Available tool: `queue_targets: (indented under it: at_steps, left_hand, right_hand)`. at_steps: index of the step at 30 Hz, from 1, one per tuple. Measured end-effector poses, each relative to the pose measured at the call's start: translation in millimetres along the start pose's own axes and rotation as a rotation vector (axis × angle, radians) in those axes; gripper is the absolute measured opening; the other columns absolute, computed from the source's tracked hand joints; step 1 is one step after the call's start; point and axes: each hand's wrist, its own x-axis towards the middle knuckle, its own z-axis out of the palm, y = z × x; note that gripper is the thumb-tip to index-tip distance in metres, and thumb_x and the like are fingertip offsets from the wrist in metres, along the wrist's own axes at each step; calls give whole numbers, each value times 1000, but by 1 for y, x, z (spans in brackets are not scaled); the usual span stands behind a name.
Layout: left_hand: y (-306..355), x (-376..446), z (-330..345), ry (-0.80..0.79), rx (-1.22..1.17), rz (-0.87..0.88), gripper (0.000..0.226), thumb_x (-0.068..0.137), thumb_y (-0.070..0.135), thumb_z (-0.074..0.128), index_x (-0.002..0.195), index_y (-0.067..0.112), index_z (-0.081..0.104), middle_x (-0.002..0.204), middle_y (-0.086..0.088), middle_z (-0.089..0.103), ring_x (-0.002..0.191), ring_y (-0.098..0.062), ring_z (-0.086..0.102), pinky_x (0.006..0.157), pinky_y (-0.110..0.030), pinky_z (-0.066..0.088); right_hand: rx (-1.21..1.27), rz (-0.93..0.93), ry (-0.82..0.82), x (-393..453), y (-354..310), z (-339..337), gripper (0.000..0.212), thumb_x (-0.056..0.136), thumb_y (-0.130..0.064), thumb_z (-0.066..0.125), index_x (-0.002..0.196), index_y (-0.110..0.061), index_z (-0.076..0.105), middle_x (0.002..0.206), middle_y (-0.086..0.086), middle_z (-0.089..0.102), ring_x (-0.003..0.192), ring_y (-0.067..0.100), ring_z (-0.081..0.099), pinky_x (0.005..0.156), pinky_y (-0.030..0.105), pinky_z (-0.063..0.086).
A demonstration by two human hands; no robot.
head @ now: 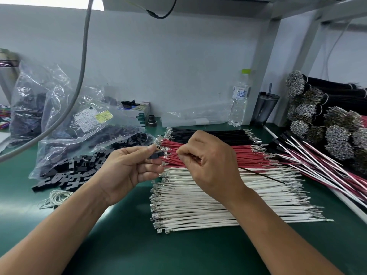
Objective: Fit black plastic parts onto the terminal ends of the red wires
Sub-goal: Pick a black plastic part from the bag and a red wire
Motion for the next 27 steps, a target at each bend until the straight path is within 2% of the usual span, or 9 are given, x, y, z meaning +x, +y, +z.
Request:
queue_targets:
  at_steps: [3,5,7,10,14,20,23,25,27]
  left_hand:
    - [0,0,-1,-1,-23,6,18,79,23,73,85,8,82,78,-17,76,62,-21,75,53,-25,60]
    - [1,0,-1,-7,-36,7,19,79,23,73,86,8,82,78,-17,76,62,-21,76,53,-24,60]
    - [1,1,-2,-6,-34,7,18,80,23,72,85,9,82,78,-17,76,62,-21,76,53,-24,61]
    - [1,0,-3,-7,4,-22,19,78,24,75,83,7,81,79,-17,75,63,-22,76,53,-25,61]
    - [-1,-1,-1,-26,2,-69,21,81,26,75,85,5,80,80,-18,73,64,-23,75,53,-26,61]
    - [-5,1,3,12,-6,-17,29,75,32,78,87,6,81,80,-18,75,65,-23,76,56,-26,62]
    - [-8,1,7,53,79,24,41,70,37,81,91,2,79,88,-24,76,70,-29,77,58,-30,63]
    - [-8,-1,8,81,223,107,35,72,34,81,94,7,80,95,-24,77,76,-33,77,61,-34,64]
    - [-7,-3,8,81,351,218,29,73,26,83,99,13,81,93,-22,77,77,-35,77,66,-38,65]
  right_hand:
    - [88,62,-4,-1,0,2,4,89,-18,74,86,-18,76,82,-12,59,71,5,55,60,20,45]
    - [119,79,-3,-2,1,4,3,89,-18,74,87,-18,77,83,-12,60,72,5,56,61,24,48]
    - [99,53,-11,-2,1,4,4,89,-17,74,86,-17,77,82,-11,60,71,5,56,60,28,50]
    - [67,-8,-9,-3,0,5,6,91,-15,73,86,-14,76,81,-8,58,71,5,52,59,25,47]
    - [140,14,-23,-4,2,5,4,90,-14,74,87,-14,76,83,-9,58,72,5,54,60,24,47]
    - [35,63,-34,-6,-6,11,4,89,-19,72,86,-18,74,82,-10,59,71,6,56,59,32,50]
    - [39,71,-69,-6,-7,13,3,89,-18,73,86,-17,74,83,-9,59,71,8,56,60,32,50]
    - [56,129,-89,-5,-4,13,3,89,-20,74,86,-19,75,83,-12,59,72,5,56,62,29,49]
    - [84,167,-111,-4,0,11,2,89,-21,74,87,-21,75,83,-13,60,74,4,58,65,26,50]
